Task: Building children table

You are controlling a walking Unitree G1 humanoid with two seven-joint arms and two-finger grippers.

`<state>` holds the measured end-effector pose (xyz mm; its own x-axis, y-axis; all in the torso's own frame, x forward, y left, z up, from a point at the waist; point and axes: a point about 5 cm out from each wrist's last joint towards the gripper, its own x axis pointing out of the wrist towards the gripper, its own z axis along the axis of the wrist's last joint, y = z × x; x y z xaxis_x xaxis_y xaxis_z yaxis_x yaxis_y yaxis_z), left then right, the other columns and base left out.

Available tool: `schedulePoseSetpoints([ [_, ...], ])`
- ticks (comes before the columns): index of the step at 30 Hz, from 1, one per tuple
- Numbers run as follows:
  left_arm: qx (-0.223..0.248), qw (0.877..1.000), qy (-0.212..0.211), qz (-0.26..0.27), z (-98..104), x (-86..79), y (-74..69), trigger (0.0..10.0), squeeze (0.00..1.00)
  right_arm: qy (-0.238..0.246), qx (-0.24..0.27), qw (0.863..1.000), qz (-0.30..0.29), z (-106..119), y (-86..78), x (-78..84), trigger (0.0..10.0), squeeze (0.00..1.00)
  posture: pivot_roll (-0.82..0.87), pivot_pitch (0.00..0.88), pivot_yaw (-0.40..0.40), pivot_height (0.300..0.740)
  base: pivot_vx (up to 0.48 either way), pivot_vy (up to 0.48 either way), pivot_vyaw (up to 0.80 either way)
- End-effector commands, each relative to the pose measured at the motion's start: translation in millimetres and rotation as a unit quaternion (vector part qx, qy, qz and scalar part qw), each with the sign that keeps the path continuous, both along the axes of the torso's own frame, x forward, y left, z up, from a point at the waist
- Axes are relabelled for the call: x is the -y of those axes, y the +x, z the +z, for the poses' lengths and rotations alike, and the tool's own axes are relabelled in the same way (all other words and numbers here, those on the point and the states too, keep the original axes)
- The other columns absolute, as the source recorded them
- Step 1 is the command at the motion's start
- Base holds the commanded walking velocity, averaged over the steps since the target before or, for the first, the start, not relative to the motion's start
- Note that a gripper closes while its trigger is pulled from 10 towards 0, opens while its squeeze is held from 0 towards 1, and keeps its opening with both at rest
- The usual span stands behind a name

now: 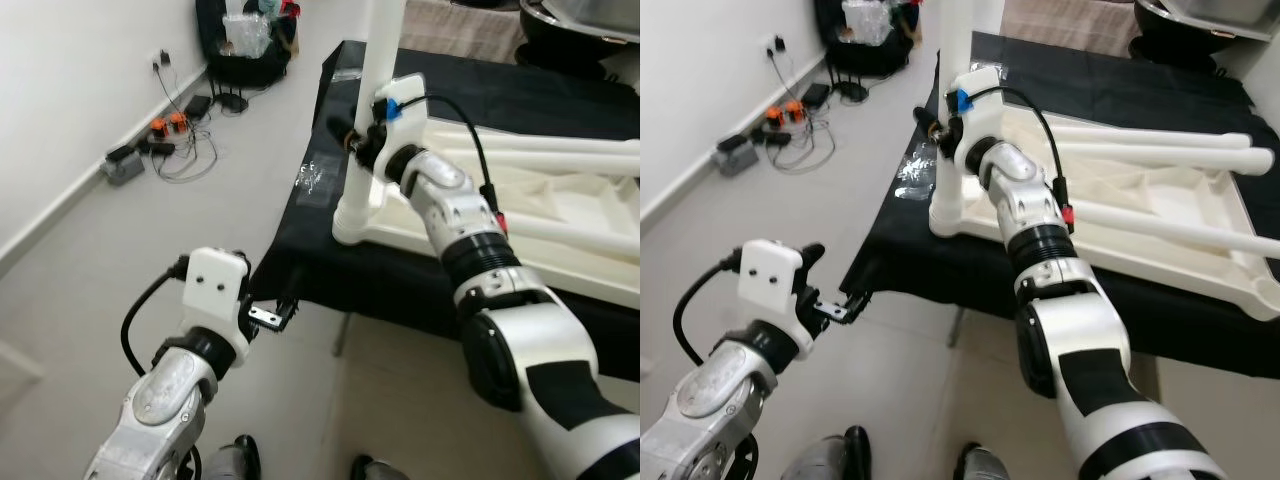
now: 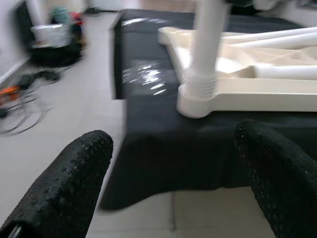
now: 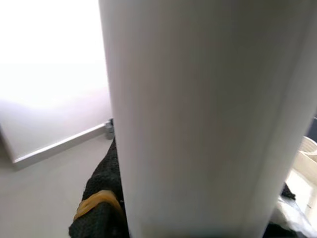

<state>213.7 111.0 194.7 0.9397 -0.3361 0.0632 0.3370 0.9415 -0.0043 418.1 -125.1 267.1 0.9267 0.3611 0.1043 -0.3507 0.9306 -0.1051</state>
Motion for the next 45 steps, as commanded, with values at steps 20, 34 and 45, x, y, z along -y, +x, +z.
schedulePoseSetpoints([
  [20, -0.007, 1.0, -0.004, -0.007, -3, 2.4, -0.9, 10.0, 0.0, 0.087, -0.049, 0.969, -0.225, -27, -0.3, -14.8, 10.0, 0.0, 0.06, 0.187, -0.068, 0.74, 0.0, 0.0, 0.0],
  [34, -0.006, 1.0, -0.005, -0.011, -4, 3.6, -0.3, 10.0, 0.0, 0.083, 0.004, 0.955, -0.286, -12, -7.0, -33.7, 10.0, 0.0, 0.05, 0.175, -0.071, 0.74, 0.0, 0.0, 0.0],
  [45, -0.005, 1.0, -0.006, -0.009, -4, 4.8, 1.0, 10.0, 0.0, 0.009, 0.004, 0.932, -0.362, -25, -17.9, -51.9, 10.0, 0.0, 0.05, 0.178, -0.079, 0.74, 0.0, 0.0, 0.0],
])
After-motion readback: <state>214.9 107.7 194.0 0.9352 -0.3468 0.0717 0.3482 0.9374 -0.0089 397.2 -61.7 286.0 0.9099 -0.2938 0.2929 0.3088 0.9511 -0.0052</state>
